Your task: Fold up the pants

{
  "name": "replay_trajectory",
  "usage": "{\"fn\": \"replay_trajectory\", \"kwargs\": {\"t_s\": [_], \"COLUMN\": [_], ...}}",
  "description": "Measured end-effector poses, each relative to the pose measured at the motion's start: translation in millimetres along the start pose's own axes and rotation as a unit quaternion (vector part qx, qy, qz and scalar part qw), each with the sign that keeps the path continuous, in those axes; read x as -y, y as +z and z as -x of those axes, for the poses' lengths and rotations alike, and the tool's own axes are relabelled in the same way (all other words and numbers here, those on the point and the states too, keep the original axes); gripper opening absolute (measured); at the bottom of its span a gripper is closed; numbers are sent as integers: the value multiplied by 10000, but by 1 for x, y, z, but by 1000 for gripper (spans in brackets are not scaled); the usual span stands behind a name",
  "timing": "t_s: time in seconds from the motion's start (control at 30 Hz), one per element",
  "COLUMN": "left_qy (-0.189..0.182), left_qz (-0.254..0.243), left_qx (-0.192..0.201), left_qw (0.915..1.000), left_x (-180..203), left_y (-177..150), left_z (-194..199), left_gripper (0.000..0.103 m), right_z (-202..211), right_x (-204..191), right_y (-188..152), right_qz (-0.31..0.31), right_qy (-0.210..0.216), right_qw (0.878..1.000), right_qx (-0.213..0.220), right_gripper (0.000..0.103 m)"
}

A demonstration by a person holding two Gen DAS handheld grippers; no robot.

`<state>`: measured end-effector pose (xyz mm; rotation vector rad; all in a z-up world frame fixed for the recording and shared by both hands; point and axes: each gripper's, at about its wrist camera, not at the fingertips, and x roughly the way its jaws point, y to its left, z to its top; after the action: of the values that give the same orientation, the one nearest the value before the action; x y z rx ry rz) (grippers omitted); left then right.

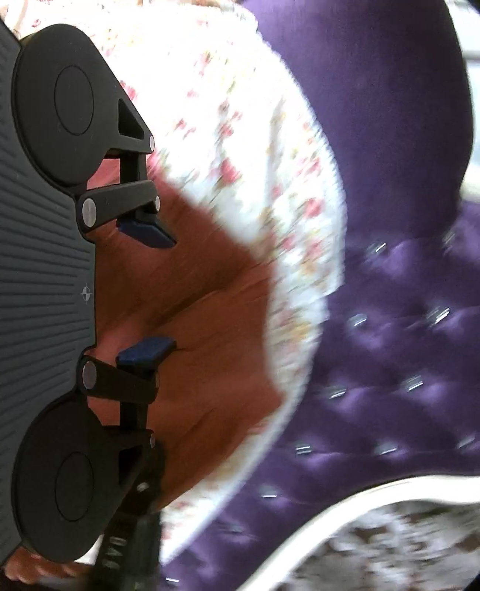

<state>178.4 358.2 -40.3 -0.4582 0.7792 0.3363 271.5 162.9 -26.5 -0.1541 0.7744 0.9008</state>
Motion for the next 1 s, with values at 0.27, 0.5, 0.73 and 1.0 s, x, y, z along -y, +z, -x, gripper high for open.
{"fn": "replay_trajectory", "kwargs": {"t_s": [0.27, 0.5, 0.73, 1.0], "left_qy": [1081, 1629, 1590, 1233], "left_qz": [722, 351, -95, -741], "left_qx": [522, 832, 899, 514], "left_qw": [9901, 9825, 9831, 9883], "left_x": [-47, -48, -43, -16], "left_y": [14, 14, 12, 0], "left_z": [24, 45, 54, 42], "left_gripper": [52, 52, 52, 52], "right_z": [88, 44, 7, 60], "right_x": [-53, -128, -164, -145], "right_y": [-1, -64, -103, -104], "right_qz": [765, 1308, 1516, 1121], "right_qy": [-836, -253, -498, 91], "right_qw": [9825, 9888, 9864, 9893], "right_qx": [1475, 672, 404, 930], "right_gripper": [13, 14, 23, 55]}}
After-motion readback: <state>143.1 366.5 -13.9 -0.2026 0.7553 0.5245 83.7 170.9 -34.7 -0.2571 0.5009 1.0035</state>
